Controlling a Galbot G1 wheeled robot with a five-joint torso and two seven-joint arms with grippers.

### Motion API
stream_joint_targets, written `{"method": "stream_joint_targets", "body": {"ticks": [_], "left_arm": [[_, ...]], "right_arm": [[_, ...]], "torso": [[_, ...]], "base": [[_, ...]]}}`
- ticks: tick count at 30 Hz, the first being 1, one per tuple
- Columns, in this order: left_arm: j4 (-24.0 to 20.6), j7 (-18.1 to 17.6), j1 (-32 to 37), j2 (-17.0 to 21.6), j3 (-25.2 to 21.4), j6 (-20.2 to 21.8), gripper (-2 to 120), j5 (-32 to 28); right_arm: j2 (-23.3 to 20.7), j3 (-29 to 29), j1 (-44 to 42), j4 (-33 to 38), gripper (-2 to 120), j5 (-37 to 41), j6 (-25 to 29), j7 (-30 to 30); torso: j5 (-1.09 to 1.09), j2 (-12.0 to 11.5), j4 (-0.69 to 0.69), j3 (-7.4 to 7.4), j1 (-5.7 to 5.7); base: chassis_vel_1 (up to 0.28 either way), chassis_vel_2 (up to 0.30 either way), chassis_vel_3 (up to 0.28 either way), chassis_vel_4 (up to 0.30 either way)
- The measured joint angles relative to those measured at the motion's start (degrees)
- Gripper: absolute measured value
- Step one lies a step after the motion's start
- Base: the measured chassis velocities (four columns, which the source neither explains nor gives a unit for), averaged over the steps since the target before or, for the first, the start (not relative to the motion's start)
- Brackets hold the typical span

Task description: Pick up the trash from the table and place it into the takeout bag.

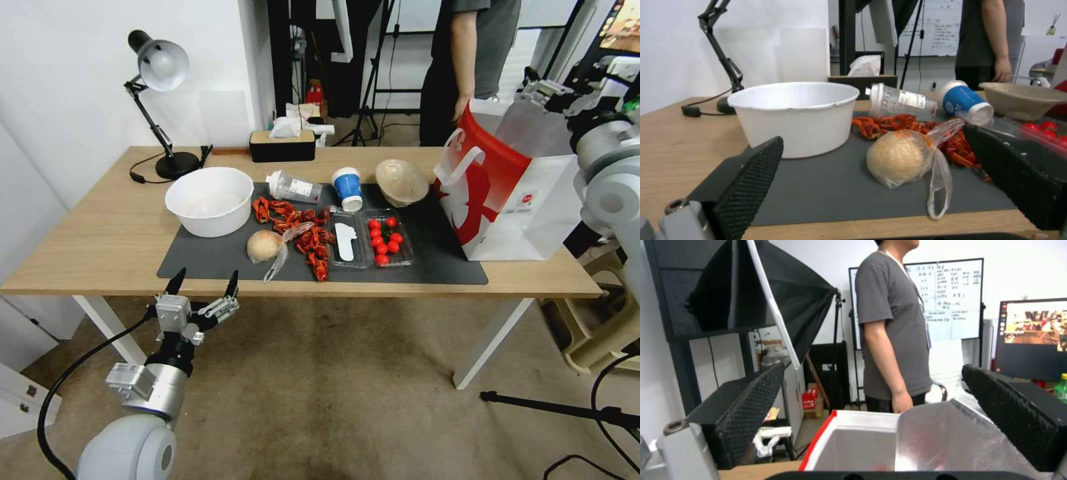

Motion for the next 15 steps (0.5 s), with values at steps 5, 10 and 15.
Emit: {"method": "stream_joint_targets", "body": {"ticks": [5,10,15], "left_arm": [[-0.05,0.04,0.0,0.05,0.03,0.01,100,-0.03],[-0.1,0.13,0.01,0.12,0.01,0.01,100,-0.12],[-0.16,0.18,0.0,0.09,0.02,0.01,100,-0.13]], "right_arm": [[0.05,0.32,-0.87,0.42,100,0.0,0.16,0.0],[0.05,0.5,-1.46,0.89,100,-0.03,0.32,-0.13],[0.05,0.52,-1.64,1.17,100,-0.03,0.43,-0.24]], "torso": [[0.0,0.0,0.0,0.0,0.0],[0.0,0.0,0.0,0.0,0.0],[0.0,0.0,0.0,0.0,0.0]], "base": [[0.0,0.0,0.0,0.0],[0.0,0.0,0.0,0.0],[0.0,0.0,0.0,0.0]]}}
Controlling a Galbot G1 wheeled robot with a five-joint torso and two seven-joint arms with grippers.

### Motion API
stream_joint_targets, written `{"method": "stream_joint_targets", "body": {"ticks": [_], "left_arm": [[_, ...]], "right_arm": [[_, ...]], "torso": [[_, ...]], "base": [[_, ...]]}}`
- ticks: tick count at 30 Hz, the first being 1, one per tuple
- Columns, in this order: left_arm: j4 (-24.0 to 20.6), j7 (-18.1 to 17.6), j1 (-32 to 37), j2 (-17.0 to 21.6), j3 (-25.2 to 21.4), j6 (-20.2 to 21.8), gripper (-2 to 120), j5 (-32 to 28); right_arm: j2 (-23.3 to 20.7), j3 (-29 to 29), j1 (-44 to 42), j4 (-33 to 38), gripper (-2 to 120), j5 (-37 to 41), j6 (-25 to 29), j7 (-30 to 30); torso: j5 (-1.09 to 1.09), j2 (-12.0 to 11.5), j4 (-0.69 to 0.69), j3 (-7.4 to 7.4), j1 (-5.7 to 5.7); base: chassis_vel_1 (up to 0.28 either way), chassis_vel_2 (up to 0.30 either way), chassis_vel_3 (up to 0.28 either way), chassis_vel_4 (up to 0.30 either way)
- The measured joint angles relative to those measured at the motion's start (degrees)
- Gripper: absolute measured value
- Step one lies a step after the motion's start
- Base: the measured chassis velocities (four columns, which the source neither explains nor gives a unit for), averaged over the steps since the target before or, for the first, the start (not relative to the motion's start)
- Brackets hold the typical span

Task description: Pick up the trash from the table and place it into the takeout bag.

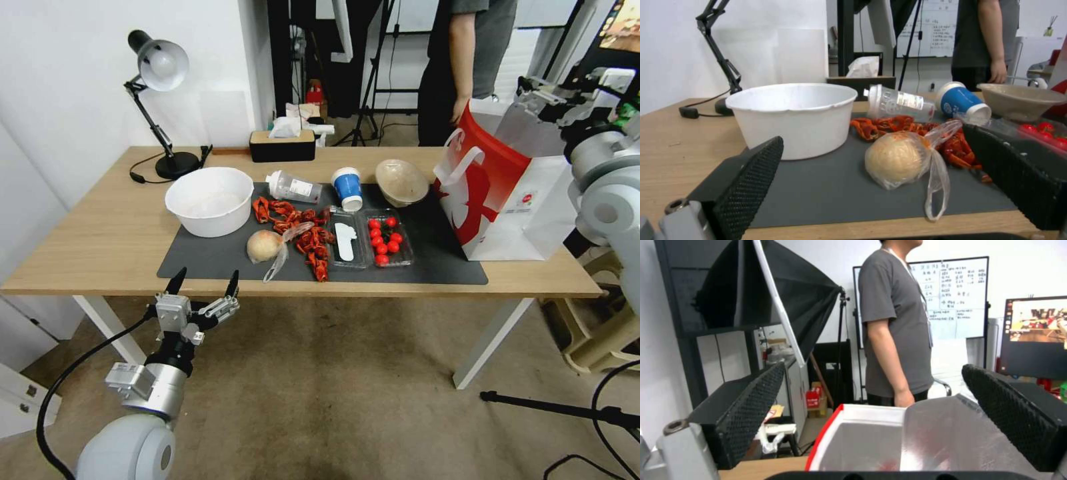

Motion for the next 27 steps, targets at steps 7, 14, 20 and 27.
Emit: {"method": "stream_joint_targets", "body": {"ticks": [7,14,20,27], "left_arm": [[-0.1,0.08,0.04,-0.03,0.01,0.0,100,-0.08],[-0.11,0.24,0.09,-0.21,0.02,-0.11,100,-0.19],[-0.11,-0.14,0.26,-0.19,-0.3,-0.06,100,-0.19],[0.05,0.13,0.9,0.08,-0.5,-0.48,100,-0.18]], "right_arm": [[-0.04,1.0,-2.49,3.03,100,0.06,0.27,-1.25],[0.74,1.72,-10.19,10.85,100,1.12,2.62,-6.52],[2.32,2.25,-18.1,15.83,100,-1.14,4.38,-7.26],[6.37,6.19,-34.37,22.09,100,-9.02,6.61,-8.79]], "torso": [[0.0,0.0,0.0,0.0,0.0],[0.0,0.0,0.01,0.0,0.0],[0.01,0.0,0.0,0.0,0.0],[0.0,0.01,-0.01,-0.01,0.0]], "base": [[0.0,0.0,0.0,0.0],[0.0,0.0,0.0,0.0],[0.0,0.0,0.0,0.0],[0.0,0.0,0.0,0.0]]}}
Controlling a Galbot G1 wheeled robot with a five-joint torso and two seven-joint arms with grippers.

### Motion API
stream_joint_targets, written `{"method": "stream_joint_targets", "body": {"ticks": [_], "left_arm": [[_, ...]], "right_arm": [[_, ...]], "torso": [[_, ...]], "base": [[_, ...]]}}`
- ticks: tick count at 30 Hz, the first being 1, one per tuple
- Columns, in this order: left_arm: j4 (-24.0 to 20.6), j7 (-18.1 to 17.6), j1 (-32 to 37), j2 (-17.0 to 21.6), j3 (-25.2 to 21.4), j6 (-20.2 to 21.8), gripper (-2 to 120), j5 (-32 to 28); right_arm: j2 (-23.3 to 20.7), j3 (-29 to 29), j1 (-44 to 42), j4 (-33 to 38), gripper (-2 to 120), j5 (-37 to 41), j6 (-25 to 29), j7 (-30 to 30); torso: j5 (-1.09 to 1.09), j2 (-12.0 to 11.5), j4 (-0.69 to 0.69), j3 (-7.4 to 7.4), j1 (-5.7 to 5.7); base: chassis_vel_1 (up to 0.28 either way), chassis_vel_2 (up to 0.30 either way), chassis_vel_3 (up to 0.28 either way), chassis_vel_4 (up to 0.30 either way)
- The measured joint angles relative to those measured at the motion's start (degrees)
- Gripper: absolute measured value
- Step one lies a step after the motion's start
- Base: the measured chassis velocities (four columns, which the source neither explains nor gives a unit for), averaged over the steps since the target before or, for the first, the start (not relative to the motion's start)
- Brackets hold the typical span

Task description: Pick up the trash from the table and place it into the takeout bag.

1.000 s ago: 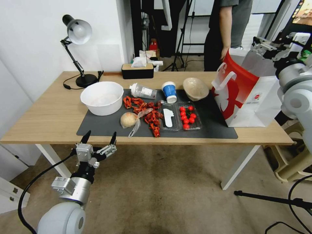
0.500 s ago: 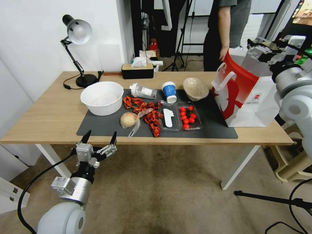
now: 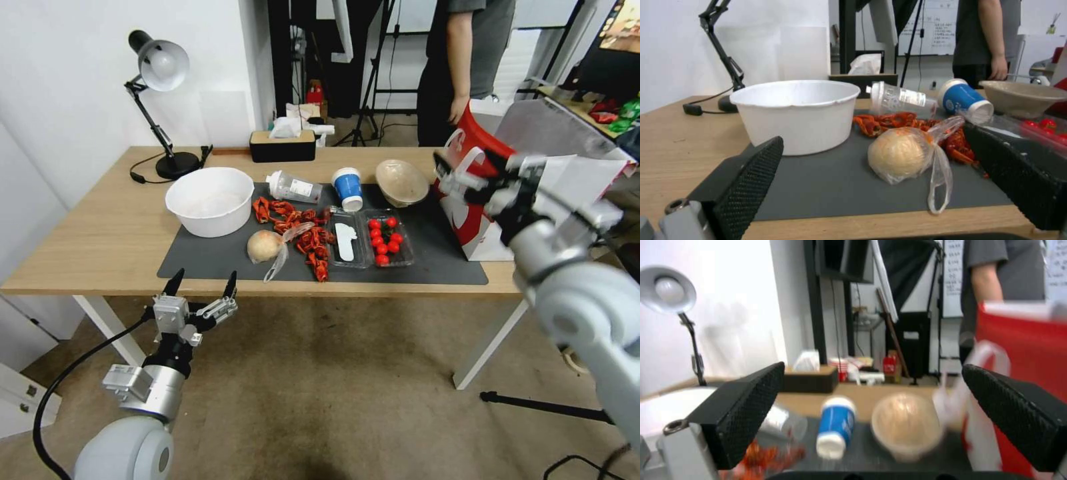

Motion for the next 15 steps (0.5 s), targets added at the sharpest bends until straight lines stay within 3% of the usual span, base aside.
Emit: {"method": "stream_joint_targets", "body": {"ticks": [5,7,8,11,12,15], "left_arm": [[0.26,0.36,0.35,0.33,-0.14,-0.67,100,-0.12],[0.81,0.59,0.59,0.47,-0.18,-1.61,100,-0.15],[0.81,0.59,0.59,0.47,-0.18,-1.61,100,-0.15],[1.24,0.87,0.8,0.56,0.03,-2.17,100,-0.09],[1.24,0.87,0.8,0.56,0.03,-2.17,100,-0.09],[2.43,1.37,0.86,0.66,0.53,-3.11,100,0.3]], "right_arm": [[3.68,2.78,-8.15,0.79,100,-5.65,5.52,-2.34],[9.92,3.79,-17.21,0.22,100,-12.25,13.97,-5.02],[9.92,3.79,-17.21,0.22,100,-12.25,13.97,-5.02],[16.11,3.83,-23.98,-2.0,100,-18.86,24.26,-7.68],[16.11,3.83,-23.98,-2.0,100,-18.86,24.26,-7.68],[20.68,3.92,-28.57,-5.59,100,-21.49,31.71,-10.28]], "torso": [[-0.02,0.0,0.02,0.0,0.0],[0.02,0.0,-0.01,0.0,0.0],[0.02,0.0,-0.01,0.0,0.0],[-0.02,0.01,-0.01,0.0,-0.01],[-0.02,0.01,-0.01,0.0,-0.01],[-0.02,0.01,0.01,0.0,0.0]], "base": [[0.0,0.0,0.0,0.0],[0.0,0.0,0.0,0.0],[0.0,0.0,0.0,0.0],[0.0,0.0,0.0,0.0],[0.0,0.0,0.0,0.0],[0.0,0.0,0.0,0.0]]}}
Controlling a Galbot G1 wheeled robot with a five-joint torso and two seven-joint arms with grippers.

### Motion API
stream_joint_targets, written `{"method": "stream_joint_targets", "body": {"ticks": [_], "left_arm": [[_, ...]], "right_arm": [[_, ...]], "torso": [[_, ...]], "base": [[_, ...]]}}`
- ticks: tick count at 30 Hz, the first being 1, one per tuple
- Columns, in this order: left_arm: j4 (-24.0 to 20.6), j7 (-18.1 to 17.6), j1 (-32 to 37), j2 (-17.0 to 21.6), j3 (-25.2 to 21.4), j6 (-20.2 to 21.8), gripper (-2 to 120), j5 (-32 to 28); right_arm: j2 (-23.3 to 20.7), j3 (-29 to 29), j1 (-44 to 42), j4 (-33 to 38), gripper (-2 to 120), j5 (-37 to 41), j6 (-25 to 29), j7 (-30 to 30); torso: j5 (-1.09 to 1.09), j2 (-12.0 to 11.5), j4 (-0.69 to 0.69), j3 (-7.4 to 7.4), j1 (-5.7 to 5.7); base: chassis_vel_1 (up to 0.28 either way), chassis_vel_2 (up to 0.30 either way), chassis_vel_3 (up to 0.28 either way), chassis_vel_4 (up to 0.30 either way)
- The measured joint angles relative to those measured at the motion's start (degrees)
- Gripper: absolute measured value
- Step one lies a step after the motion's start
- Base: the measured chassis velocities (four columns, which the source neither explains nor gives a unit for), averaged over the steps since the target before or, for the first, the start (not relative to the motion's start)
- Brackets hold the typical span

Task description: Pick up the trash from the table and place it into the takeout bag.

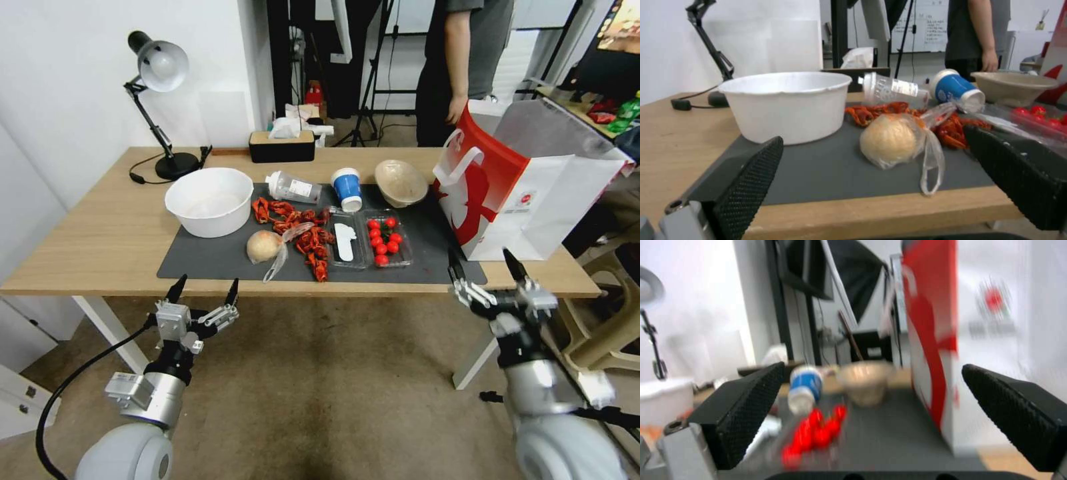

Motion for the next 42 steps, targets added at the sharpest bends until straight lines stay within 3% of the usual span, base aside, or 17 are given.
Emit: {"method": "stream_joint_targets", "body": {"ticks": [6,14,28,40,42], "left_arm": [[0.64,0.3,0.07,0.01,0.55,-0.3,100,0.23],[1.88,0.42,0.01,0.13,0.75,0.56,100,1.02],[3.57,0.83,-0.27,0.07,0.57,0.32,100,1.19],[3.72,0.55,-0.15,-0.05,0.24,-0.31,100,1.23],[3.89,0.55,-0.19,0.05,0.19,-0.75,100,1.23]], "right_arm": [[2.17,-0.81,-2.02,-2.75,100,-0.04,3.16,-0.69],[4.33,-1.94,-2.85,-4.44,100,0.5,2.62,-0.26],[4.14,-2.47,-1.99,-4.6,100,0.62,-0.39,0.41],[2.56,-3.56,-0.21,-3.94,100,0.42,-4.84,1.77],[1.76,-4.31,1.18,-2.84,100,0.65,-7.53,2.79]], "torso": [[0.0,0.0,0.0,0.0,0.0],[0.02,0.0,0.0,0.0,0.0],[0.02,-0.01,0.0,0.01,0.0],[0.02,-0.01,0.0,0.01,0.01],[0.02,-0.01,-0.01,0.01,0.01]], "base": [[0.0,0.0,0.0,0.0],[0.0,0.0,0.0,0.0],[0.0,0.0,0.0,0.0],[0.0,0.0,0.0,0.0],[0.0,0.0,0.0,0.0]]}}
